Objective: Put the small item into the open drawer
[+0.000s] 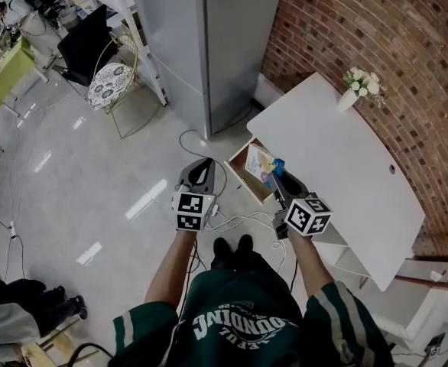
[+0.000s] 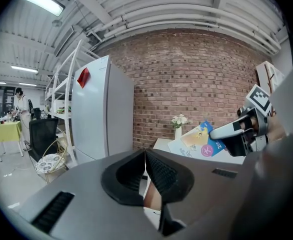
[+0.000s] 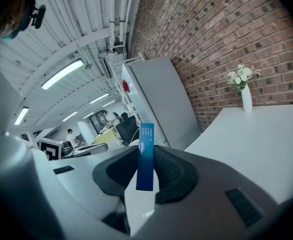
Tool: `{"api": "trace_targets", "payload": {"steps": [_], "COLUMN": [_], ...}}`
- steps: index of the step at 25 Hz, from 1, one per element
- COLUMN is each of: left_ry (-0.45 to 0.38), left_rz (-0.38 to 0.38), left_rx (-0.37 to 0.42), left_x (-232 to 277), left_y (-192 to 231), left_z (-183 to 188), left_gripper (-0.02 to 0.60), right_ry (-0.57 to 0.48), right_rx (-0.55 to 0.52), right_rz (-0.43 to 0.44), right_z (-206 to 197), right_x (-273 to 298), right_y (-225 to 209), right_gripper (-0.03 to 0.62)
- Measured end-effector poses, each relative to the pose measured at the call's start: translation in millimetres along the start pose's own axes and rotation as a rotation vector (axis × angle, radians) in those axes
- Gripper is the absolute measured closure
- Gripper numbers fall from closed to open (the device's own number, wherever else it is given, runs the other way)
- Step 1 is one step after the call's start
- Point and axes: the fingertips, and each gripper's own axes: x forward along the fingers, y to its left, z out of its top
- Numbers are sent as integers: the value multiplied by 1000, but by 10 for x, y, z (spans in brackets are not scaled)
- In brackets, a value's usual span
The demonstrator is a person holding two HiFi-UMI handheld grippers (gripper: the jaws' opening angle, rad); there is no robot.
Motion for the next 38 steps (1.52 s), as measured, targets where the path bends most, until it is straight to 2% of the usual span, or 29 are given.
{"api": "trace_targets", "payload": {"steps": [8, 14, 27, 35, 38], "left_ry": [16, 33, 92, 105, 112], "left_rz": [-3, -36, -97, -120, -123], "left_rx": [0, 8, 19, 51, 59], "left_x": [230, 383, 658, 891, 951], "left_y": [8, -92, -412, -489, -445], "left_z": [29, -6, -265, -434, -481], "left_gripper": [563, 568, 566, 566, 566], "right_ry": [12, 30, 40, 48, 58], "right_rx": [0, -62, 53, 60, 10], "right_rz": [0, -26, -56, -74, -79], "right_z": [66, 42, -143, -304, -365], "right_x": [145, 146, 80, 119, 171], "right_y": [-177, -282, -663, -902, -954], "right_gripper": [484, 484, 484, 484, 484]}}
